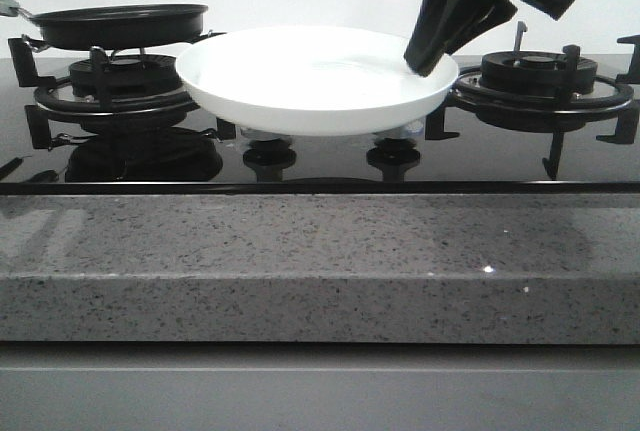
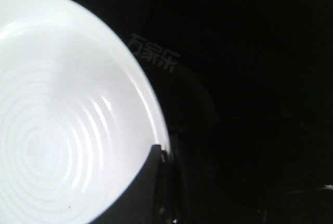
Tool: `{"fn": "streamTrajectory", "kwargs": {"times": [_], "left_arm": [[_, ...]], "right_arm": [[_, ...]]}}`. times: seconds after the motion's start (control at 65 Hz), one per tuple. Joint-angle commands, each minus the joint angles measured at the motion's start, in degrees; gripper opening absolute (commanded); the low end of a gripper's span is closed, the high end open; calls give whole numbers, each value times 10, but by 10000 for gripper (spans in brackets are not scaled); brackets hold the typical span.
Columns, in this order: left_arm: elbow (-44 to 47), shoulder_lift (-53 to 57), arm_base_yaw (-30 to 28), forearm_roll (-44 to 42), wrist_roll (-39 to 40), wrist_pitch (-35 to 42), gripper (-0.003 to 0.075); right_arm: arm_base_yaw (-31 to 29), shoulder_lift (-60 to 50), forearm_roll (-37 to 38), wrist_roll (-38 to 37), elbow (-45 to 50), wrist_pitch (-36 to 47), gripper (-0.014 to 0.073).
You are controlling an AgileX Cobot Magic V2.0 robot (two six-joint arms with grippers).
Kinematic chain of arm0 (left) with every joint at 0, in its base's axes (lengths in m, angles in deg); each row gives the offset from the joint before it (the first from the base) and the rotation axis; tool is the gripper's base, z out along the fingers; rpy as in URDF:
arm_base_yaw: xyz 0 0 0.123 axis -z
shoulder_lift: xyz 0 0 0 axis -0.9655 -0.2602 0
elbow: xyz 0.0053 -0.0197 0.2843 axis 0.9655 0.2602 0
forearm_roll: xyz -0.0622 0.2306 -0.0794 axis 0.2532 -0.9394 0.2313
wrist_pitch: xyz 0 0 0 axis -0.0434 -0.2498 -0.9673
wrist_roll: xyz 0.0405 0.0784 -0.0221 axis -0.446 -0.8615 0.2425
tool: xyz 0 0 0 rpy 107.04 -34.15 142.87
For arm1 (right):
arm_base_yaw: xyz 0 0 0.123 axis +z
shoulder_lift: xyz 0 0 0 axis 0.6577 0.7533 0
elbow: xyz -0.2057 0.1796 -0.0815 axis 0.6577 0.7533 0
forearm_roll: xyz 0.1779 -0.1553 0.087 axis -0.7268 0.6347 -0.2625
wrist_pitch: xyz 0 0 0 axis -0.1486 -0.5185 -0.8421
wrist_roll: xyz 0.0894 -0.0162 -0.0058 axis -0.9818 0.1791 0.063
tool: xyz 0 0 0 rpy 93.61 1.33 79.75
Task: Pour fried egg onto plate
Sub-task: 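Grasp the frying pan's light-green handle with the left gripper, then lift and tilt the pan with the left gripper over the plate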
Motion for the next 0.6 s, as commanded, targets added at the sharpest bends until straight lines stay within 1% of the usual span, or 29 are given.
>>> {"fn": "streamTrajectory", "kwargs": {"times": [0.0, 0.123, 0.169, 0.231, 0.354, 0.492, 0.554, 0.584], "left_arm": [[-25, 25, 6, 45, 3, -6, 396], [-25, 25, 6, 45, 3, -3, 395], [-25, 25, 6, 45, 3, -6, 383], [-25, 25, 6, 45, 3, -7, 344], [-25, 25, 6, 45, 3, -11, 229], [-25, 25, 6, 45, 3, -12, 41], [-26, 25, 6, 45, 3, -16, -18], [-26, 26, 6, 45, 3, -19, -18]], "right_arm": [[-1, -33, -24, 5, -12, 13, -38], [-1, -33, -24, 5, -12, 13, -38], [-1, -33, -24, 5, -12, 13, -38], [-1, -33, -24, 5, -12, 13, -38], [-1, -33, -24, 5, -12, 13, -38], [-1, -33, -24, 5, -12, 13, -38], [-1, -33, -24, 5, -12, 13, -38], [-1, -33, -24, 5, -12, 13, -38]]}}
